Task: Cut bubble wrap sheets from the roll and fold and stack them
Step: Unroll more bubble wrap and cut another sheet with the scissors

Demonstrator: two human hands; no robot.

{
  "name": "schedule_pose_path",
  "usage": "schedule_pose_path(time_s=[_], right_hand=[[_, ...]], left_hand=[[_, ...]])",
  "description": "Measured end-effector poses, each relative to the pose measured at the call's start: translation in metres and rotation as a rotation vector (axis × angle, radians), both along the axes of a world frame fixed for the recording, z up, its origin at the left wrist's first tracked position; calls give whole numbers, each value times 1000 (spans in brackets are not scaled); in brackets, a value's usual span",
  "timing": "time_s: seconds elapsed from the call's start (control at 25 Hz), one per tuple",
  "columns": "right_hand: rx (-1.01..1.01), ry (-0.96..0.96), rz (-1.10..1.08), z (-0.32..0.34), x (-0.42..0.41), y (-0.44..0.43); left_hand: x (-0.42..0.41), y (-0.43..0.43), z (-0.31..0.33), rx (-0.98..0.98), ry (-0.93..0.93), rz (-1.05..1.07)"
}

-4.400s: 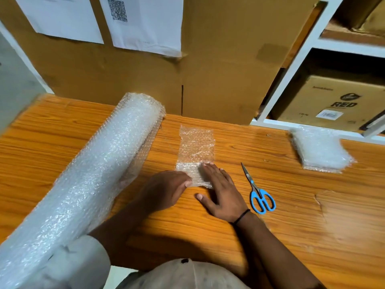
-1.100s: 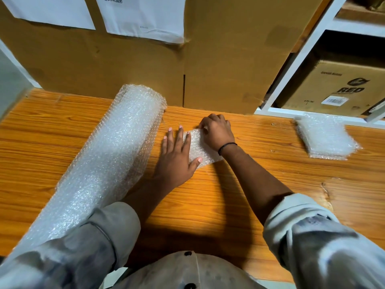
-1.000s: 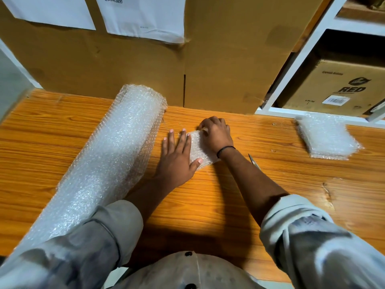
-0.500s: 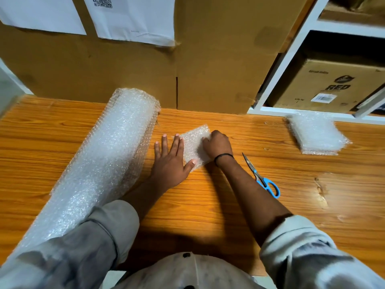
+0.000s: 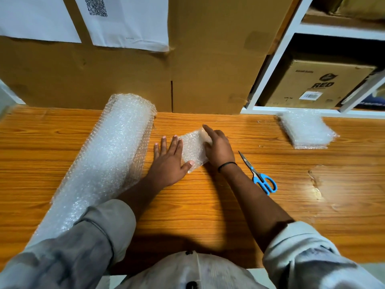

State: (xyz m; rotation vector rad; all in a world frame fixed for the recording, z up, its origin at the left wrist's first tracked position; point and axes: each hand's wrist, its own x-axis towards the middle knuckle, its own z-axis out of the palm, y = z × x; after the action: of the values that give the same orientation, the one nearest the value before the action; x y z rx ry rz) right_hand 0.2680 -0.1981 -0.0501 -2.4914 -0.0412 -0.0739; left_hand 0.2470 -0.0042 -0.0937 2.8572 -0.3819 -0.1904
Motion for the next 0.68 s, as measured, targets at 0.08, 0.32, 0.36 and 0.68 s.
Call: schedule_pose_path(time_s=[0.08,0.32,0.36,0.68], right_hand=[[-15,-57,-2,-2,-2,-3],[53,-227,-159,0,-12,-17],[79,-264,-189,1,-15,-22],[265,-361,-351,15,-16,-94]], left_hand=[[-1,-3,5,-95,13,-7],[2,-27,22,-313,24,-40],[5,-34,24,-357,29,-45],[31,-118,46,-691,44,39]])
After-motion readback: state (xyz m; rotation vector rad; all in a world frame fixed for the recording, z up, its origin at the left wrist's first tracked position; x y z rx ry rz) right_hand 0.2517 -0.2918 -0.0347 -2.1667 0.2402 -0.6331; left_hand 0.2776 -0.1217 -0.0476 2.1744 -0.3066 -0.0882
